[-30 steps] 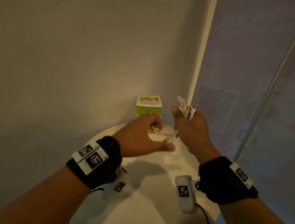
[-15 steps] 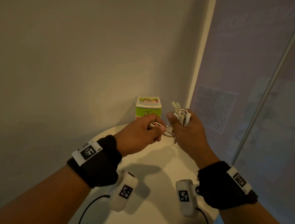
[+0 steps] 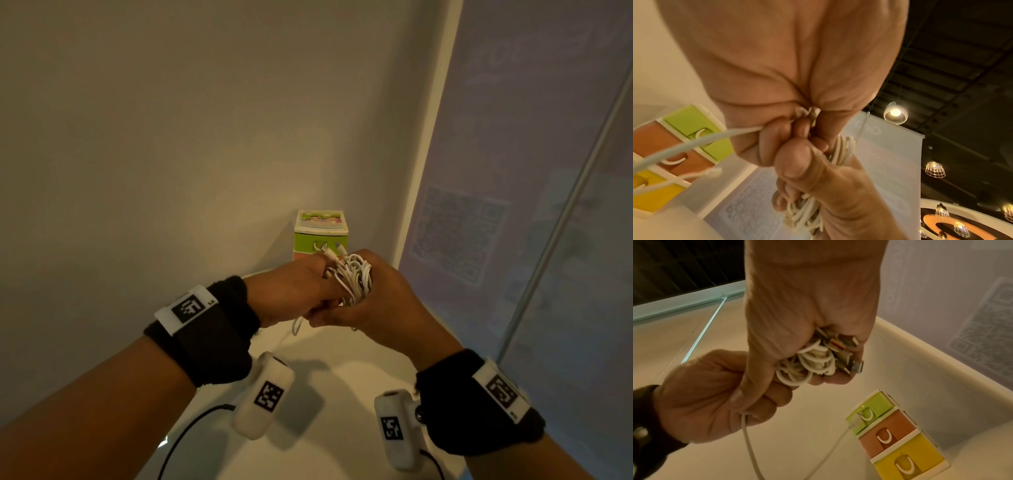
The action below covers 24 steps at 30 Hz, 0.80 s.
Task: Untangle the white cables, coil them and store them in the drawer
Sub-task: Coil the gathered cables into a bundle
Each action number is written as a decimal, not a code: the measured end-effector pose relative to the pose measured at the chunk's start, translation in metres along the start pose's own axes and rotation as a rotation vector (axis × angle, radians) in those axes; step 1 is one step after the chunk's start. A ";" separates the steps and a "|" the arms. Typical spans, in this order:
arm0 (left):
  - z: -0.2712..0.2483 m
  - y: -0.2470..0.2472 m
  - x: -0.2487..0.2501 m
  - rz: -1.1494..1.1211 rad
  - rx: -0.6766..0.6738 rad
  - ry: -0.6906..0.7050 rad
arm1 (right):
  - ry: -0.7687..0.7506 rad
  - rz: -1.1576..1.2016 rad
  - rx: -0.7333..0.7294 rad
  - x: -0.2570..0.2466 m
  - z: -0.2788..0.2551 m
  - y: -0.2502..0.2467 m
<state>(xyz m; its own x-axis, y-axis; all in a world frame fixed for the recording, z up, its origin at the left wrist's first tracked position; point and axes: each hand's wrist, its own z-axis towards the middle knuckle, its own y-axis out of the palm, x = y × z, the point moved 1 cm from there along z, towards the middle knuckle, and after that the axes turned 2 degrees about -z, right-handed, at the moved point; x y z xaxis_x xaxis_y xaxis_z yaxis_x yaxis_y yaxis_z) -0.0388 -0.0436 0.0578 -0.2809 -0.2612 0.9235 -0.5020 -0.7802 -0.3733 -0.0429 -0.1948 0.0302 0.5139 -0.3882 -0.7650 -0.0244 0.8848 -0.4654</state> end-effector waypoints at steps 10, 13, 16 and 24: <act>0.001 -0.003 -0.008 0.010 0.075 -0.063 | -0.040 -0.253 -0.055 0.002 0.001 -0.004; -0.001 -0.008 -0.008 -0.211 0.206 -0.044 | 0.037 -0.138 0.074 0.008 0.002 -0.004; -0.002 -0.006 -0.013 -0.285 0.319 0.051 | 0.183 0.097 0.276 0.013 0.006 -0.005; -0.001 0.033 -0.020 -0.298 0.587 0.210 | 0.243 0.350 0.394 0.003 0.016 0.007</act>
<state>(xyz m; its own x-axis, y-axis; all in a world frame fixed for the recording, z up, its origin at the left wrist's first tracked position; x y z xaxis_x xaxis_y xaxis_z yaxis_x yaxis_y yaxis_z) -0.0502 -0.0638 0.0267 -0.3818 0.0812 0.9207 -0.0730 -0.9957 0.0575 -0.0277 -0.1857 0.0321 0.3196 -0.0617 -0.9455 0.1875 0.9823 -0.0007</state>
